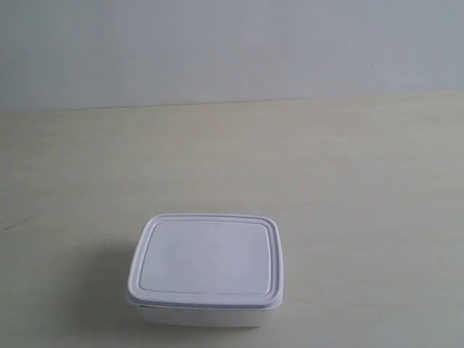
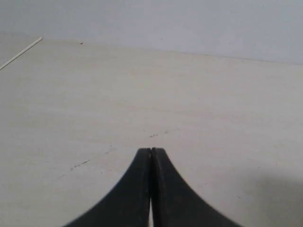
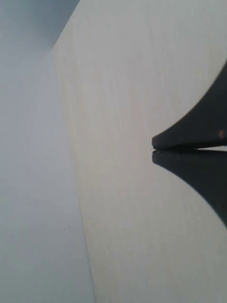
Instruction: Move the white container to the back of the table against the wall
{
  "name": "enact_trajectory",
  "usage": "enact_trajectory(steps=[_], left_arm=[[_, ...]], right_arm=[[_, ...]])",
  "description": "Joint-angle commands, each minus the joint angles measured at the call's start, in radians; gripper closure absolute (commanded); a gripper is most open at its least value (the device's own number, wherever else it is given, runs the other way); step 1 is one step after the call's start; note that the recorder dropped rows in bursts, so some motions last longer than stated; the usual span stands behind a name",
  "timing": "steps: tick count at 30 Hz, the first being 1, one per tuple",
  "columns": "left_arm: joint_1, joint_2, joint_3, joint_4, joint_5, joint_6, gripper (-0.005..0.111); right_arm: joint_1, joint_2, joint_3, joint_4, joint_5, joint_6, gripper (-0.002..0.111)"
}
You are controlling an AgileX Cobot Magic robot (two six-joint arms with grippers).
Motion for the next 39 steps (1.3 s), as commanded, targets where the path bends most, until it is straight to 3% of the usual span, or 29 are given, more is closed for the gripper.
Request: enact_trajectory(steps=[1, 15, 26, 39], left_arm=[[-0.008, -0.005, 0.000, -0.005, -0.005, 0.005, 0.107], [-0.008, -0.005, 0.000, 0.019, -0.007, 0.012, 0.107], [-0.008, -0.005, 0.000, 0.023, -0.258, 0.012, 0.107], [-0.008, -0.005, 0.000, 0.025, -0.327, 0.000, 0.107]], right_arm=[[-0.004, -0.005, 0.004, 0.000, -0.010, 0.005, 0.108], [-0.004, -0.005, 0.004, 0.000, -0.010, 0.005, 0.108], [-0.004, -0.005, 0.004, 0.000, -0.010, 0.005, 0.108], [-0.004, -0.005, 0.004, 0.001, -0.056, 0.005, 0.108]])
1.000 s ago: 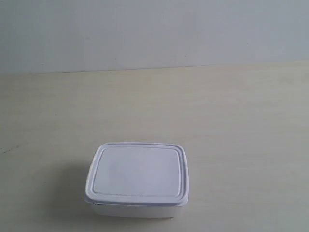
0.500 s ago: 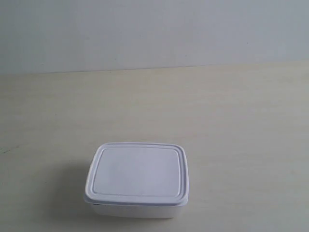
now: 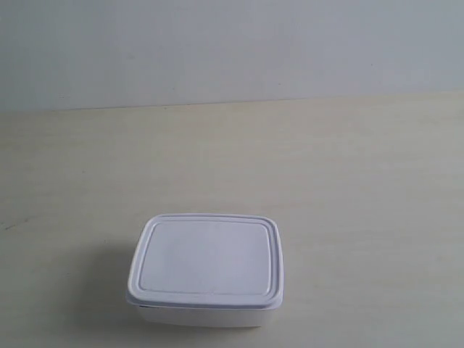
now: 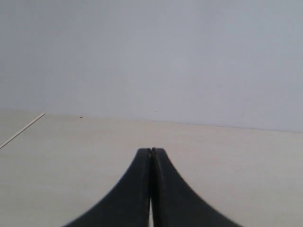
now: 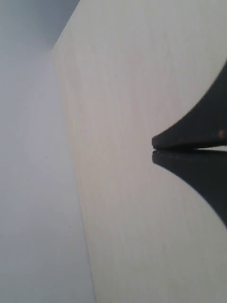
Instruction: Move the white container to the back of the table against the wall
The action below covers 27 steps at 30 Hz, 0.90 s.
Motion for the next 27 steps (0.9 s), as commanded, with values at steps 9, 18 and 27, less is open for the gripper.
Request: enact_trajectory(steps=[9, 18, 27], left_arm=[[-0.008, -0.005, 0.000, -0.003, -0.316, -0.356, 0.107], [-0.008, -0.005, 0.000, -0.003, -0.390, -0.454, 0.107], [-0.008, -0.005, 0.000, 0.000, -0.422, -0.643, 0.107]], right_arm=[[-0.004, -0.005, 0.004, 0.385, -0.340, 0.058, 0.108], [-0.004, -0.005, 0.004, 0.524, -0.438, 0.058, 0.108], [-0.004, -0.005, 0.004, 0.524, -0.467, 0.119, 0.108]])
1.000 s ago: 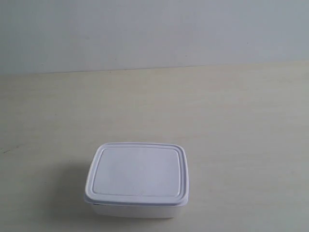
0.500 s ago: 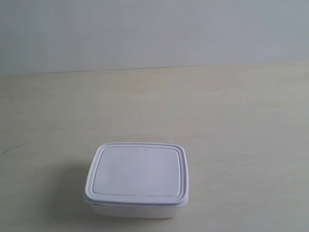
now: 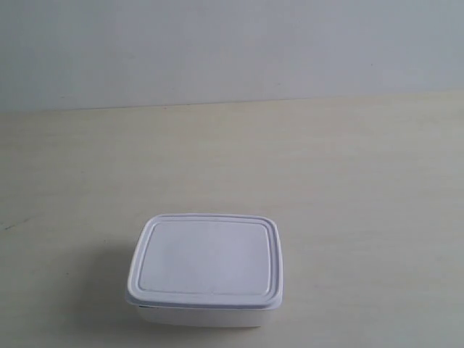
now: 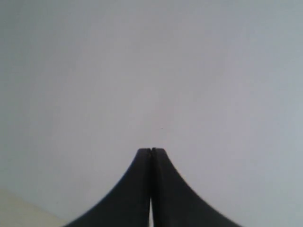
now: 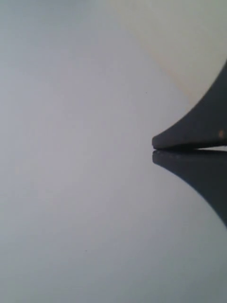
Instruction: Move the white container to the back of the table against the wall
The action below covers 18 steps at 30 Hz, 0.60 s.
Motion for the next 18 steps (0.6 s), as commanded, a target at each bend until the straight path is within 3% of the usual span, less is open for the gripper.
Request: enact_trajectory(steps=[1, 5, 10, 18], left_arm=[[-0.008, -0.005, 0.000, 0.000, -0.022, -0.134, 0.107], [-0.013, -0.005, 0.000, 0.053, 0.013, -0.167, 0.107], [-0.049, -0.005, 0.000, 0.105, 0.023, -0.391, 0.107], [-0.051, -0.005, 0.000, 0.332, -0.226, -0.602, 0.107]], right_arm=[[-0.004, -0.005, 0.004, -0.002, -0.024, 0.042, 0.108], [-0.004, -0.005, 0.004, -0.041, -0.004, 0.050, 0.108], [-0.004, -0.005, -0.028, -0.174, 0.065, 0.143, 0.108], [-0.004, -0.005, -0.188, -0.186, 0.194, 0.160, 0.108]])
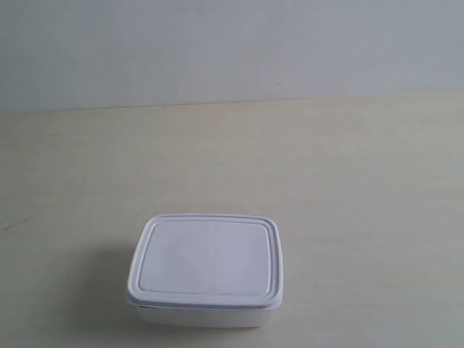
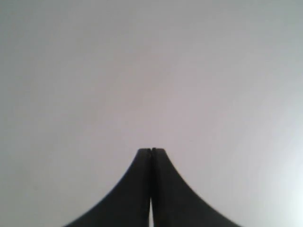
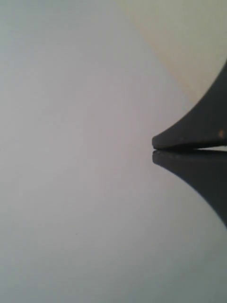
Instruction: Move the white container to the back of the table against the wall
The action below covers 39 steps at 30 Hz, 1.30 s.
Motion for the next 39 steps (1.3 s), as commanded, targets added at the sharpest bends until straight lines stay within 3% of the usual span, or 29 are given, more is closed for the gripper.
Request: enact_trajectory(steps=[1, 5, 7, 16, 20, 24, 29, 33, 37, 39], left_arm=[[-0.006, -0.005, -0.005, 0.145, -0.121, -0.096, 0.107], [-0.006, 0.019, -0.087, 0.346, -0.099, -0.260, 0.107], [-0.006, 0.074, -0.146, 0.474, -0.093, -0.366, 0.107], [-0.006, 0.368, -0.383, 1.011, -0.141, -0.799, 0.107], [-0.006, 0.464, -0.445, 1.251, -0.247, -0.991, 0.107], [-0.006, 0.521, -0.456, 1.251, -0.393, -0.988, 0.107], [-0.011, 0.568, -0.456, 1.256, -0.387, -0.988, 0.107], [-0.151, 0.680, -0.456, 1.283, -0.348, -0.988, 0.107], [-0.424, 0.804, -0.456, 1.349, -0.204, -0.988, 0.107], [-0.539, 0.871, -0.456, 1.400, -0.112, -0.988, 0.107]], right_arm=[[-0.004, -0.005, -0.082, -0.017, 0.055, 0.004, 0.108], [-0.004, -0.005, -0.151, 0.016, 0.123, -0.011, 0.108], [-0.004, 0.008, -0.193, 0.114, 0.163, -0.113, 0.108], [-0.004, 0.166, -0.388, 0.862, 0.485, -0.975, 0.108], [-0.004, 0.279, -0.452, 0.911, 0.668, -1.070, 0.108], [-0.004, 0.404, -0.486, 0.872, 0.762, -1.070, 0.108], [-0.004, 0.556, -0.489, 0.865, 0.812, -1.130, 0.108], [-0.004, 0.630, -0.489, 0.865, 0.821, -1.167, 0.108], [0.009, 0.638, -0.489, 0.864, 0.884, -1.175, 0.108], [0.076, 0.643, -0.489, 0.832, 0.872, -1.175, 0.108]])
